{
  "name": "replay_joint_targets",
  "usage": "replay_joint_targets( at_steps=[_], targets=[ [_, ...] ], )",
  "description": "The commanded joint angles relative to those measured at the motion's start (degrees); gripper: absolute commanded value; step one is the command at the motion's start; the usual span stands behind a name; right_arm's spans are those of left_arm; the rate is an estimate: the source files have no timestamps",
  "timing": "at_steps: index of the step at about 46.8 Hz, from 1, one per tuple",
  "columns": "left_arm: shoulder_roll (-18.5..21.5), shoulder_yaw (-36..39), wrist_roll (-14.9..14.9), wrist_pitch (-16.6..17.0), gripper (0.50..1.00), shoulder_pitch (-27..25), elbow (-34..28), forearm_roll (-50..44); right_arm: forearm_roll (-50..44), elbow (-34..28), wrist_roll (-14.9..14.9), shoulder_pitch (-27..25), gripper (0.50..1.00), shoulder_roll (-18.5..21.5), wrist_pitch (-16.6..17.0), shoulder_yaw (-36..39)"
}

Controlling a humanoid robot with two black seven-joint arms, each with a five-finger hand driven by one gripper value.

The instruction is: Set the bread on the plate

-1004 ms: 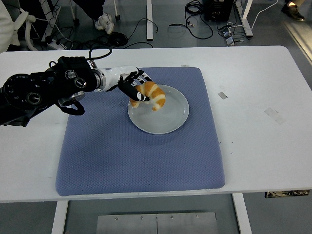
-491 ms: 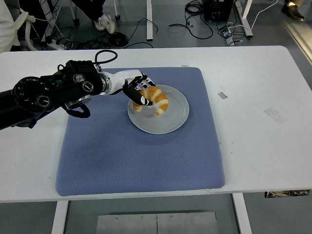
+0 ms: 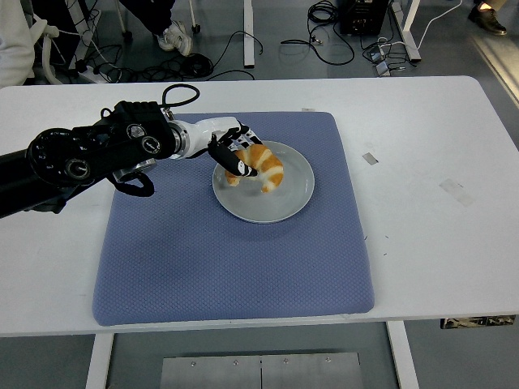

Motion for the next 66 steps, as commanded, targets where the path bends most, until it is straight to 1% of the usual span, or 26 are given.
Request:
replay_joint_targets(
  at_steps=[1,11,25,34,39,43,48,62,66],
  targets=[
    [-0.2,0.1,0.0,0.0,0.500,0.0,0.1,0.0,0.0,0.0,0.0,0.0,1.000,0.0,0.0,0.0],
    [-0.2,0.1,0.0,0.0,0.501,0.0,0.1,0.0,0.0,0.0,0.0,0.0,1.000,0.0,0.0,0.1],
    [-0.2,0.1,-0.1,0.0,0.584,0.0,0.1,0.0,0.0,0.0,0.0,0.0,1.000,0.0,0.0,0.1],
    [-0.3,0.1,-0.1,-0.1,0.654,-0.2,0.1,0.0,0.0,0.0,0.0,0.0,1.000,0.0,0.0,0.1],
    [-0.3,0.1,-0.1,-0.2,0.677,-0.3,0.0,0.1,0.0,0.0,0.0,0.0,1.000,0.0,0.0,0.0],
    [-0.3,0.1,-0.1,-0.2,0.707,-0.3,0.0,0.1,0.0,0.0,0.0,0.0,1.000,0.0,0.0,0.0],
    [-0.3,0.1,-0.1,-0.2,0.719,-0.3,0.0,0.0,0.0,0.0,0.0,0.0,1.000,0.0,0.0,0.1],
    [-0.3,0.1,-0.1,-0.2,0.781,-0.3,0.0,0.1,0.0,0.0,0.0,0.0,1.000,0.0,0.0,0.0],
    [-0.3,0.1,-0.1,-0.2,0.811,-0.3,0.0,0.0,0.0,0.0,0.0,0.0,1.000,0.0,0.0,0.1]
  ],
)
